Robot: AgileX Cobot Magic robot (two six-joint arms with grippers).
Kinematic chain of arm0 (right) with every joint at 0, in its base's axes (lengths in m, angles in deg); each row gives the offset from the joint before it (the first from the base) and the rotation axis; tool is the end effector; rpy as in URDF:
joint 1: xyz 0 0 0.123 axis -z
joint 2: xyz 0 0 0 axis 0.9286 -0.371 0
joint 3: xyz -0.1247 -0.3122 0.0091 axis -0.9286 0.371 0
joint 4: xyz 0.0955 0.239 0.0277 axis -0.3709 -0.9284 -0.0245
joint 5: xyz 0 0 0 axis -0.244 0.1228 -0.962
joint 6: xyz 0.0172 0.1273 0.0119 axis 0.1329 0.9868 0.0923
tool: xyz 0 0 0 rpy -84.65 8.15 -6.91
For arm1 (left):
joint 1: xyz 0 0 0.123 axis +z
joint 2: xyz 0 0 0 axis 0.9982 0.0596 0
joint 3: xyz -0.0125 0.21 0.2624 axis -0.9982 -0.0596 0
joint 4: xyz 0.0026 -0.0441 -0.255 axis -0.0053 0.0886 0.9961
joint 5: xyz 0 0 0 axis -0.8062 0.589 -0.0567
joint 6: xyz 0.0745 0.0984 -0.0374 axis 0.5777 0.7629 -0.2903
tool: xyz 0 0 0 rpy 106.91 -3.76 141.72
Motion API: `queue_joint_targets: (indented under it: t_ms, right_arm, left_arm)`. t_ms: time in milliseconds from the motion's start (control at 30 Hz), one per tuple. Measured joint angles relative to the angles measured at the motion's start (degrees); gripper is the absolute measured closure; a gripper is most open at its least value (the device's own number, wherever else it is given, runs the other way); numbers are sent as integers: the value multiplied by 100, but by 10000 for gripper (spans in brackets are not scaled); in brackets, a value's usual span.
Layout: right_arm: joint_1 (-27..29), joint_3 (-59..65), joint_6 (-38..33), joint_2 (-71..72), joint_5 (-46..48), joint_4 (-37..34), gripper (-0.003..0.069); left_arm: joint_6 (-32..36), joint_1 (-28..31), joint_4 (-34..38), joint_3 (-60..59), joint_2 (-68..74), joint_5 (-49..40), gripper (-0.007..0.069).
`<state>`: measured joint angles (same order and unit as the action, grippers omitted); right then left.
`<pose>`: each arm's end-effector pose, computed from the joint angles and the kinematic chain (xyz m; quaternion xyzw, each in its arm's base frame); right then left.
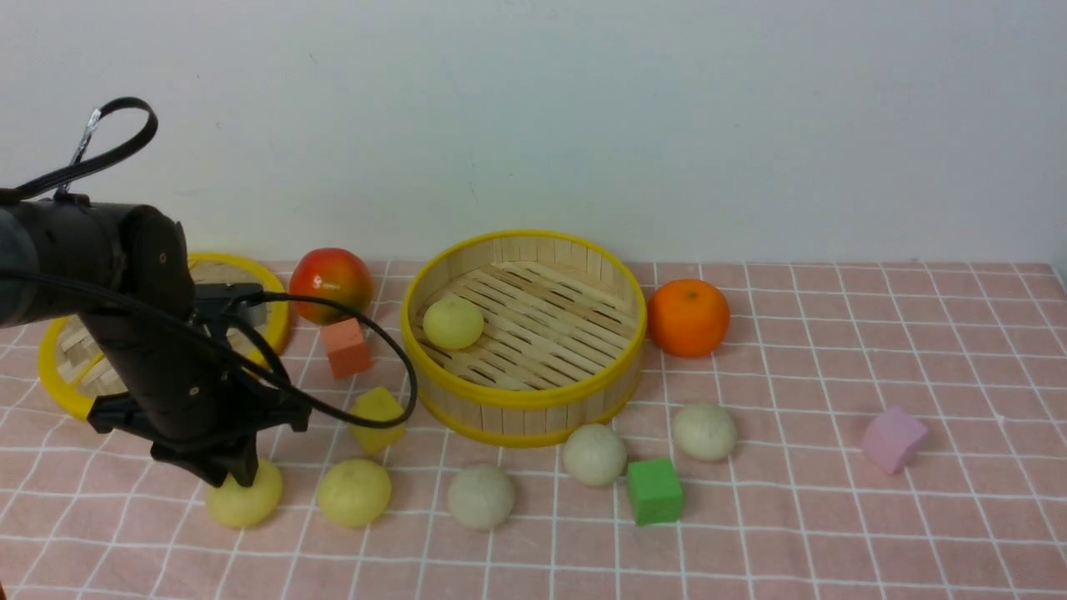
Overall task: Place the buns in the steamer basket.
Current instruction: Use the left arm to grab a steamed stuffed bun, then use the left arm to put the steamed stuffed bun into the steamer
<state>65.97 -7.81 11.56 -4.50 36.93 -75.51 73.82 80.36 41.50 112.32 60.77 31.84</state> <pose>0.0438 0.0028 0.1619 0.0237 0.8066 0.0459 0.5888 0.3765 -0.0440 0.1844 -0.0329 0.9944 -0.0253 0.0974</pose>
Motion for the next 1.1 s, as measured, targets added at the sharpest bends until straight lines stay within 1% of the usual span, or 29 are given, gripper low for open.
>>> queue_joint_targets:
  t_ms: [67,100,133,167,233,400,533,567,633,700,733,800,867,933,1100]
  right_arm:
    - [0,0,0,0,0,0,420]
    - [0,0,0,0,0,0,420]
    - [0,0,0,0,0,0,420]
    - [0,0,0,0,0,0,420]
    - [0,0,0,0,0,0,420]
    - [0,0,0,0,0,0,420]
    - [0,0,0,0,0,0,420]
    - [0,0,0,0,0,0,420]
    - [0,0,0,0,0,0,420]
    - [0,0,0,0,0,0,420]
    - [0,0,0,0,0,0,420]
    - [0,0,0,0,0,0,420]
    - [0,0,0,0,0,0,420]
    - [0,0,0,0,0,0,420]
    - [0,0,0,0,0,0,420]
  left_arm:
    - [0,0,12,0,0,-5,550]
    - [0,0,12,0,0,-6,557]
    - [0,0,12,0,0,-11,599]
    - [0,0,12,0,0,-25,623]
    - [0,0,12,0,-5,-43,637]
    - [0,-60,128,34,-356,-157,637]
    - [0,-408,186,432,-797,-287,637]
    - [0,-647,238,788,-893,-371,637]
    - [21,-913,269,1118,-899,-425,637]
    - [81,-1298,280,1532,-753,-477,637]
    - [88,-1332,288,1569,-753,-476,637]
    - [148,-1777,329,2074,-355,-541,637]
    - [154,-1863,353,2251,-217,-562,637]
    - [172,-2033,373,2663,268,-576,637]
    - [172,-2065,319,3390,1086,-588,637]
